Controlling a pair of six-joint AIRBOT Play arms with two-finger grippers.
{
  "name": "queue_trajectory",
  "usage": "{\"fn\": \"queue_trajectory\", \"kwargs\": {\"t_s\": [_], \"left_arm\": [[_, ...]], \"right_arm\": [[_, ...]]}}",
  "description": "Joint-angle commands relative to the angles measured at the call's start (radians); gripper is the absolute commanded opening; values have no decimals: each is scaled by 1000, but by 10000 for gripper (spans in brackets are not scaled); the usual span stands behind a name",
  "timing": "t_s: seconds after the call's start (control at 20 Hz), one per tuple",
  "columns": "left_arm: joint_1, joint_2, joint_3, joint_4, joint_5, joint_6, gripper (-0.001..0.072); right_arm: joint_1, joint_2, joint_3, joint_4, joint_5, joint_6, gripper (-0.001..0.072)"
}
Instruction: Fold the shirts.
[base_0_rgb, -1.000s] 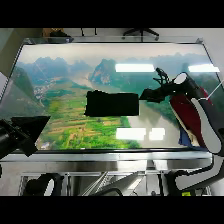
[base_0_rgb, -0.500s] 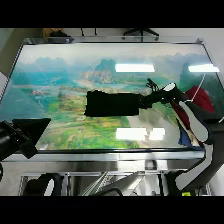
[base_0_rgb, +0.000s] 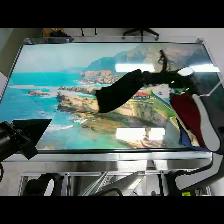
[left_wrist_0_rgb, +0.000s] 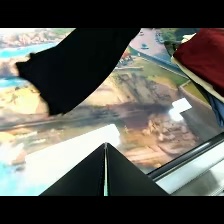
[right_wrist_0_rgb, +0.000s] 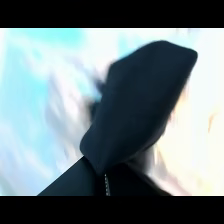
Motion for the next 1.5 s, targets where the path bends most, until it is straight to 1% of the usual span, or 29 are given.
{"fn": "queue_trajectory", "kwargs": {"t_s": [0.0,0.2,0.3,0.45,0.6,0.8,0.95,1.05,1.25,1.35,1.45], "left_arm": [[1,0,0,0,4,0,18],[1,1,0,-2,2,-1,18],[1,1,0,-2,2,-1,18],[1,1,0,-2,1,-1,18],[1,1,0,-2,-1,-1,18],[1,1,0,-2,-1,-1,18],[1,1,0,-2,0,-1,18],[1,0,0,-1,2,0,18],[1,0,0,-1,2,0,18],[1,0,0,-1,3,0,18],[1,0,0,0,2,0,18]], "right_arm": [[-132,135,61,14,-39,110,17],[-381,255,61,-92,-45,296,17],[-509,299,61,-159,-34,370,17],[-675,343,61,-167,-14,407,17],[-779,356,61,-166,86,409,17],[-829,358,61,-167,238,409,17],[-829,373,61,-199,349,468,17],[-829,391,61,-304,423,523,17],[-829,417,55,-633,620,628,16],[-829,435,25,-793,683,690,16],[-829,449,-20,-892,719,715,16]]}}
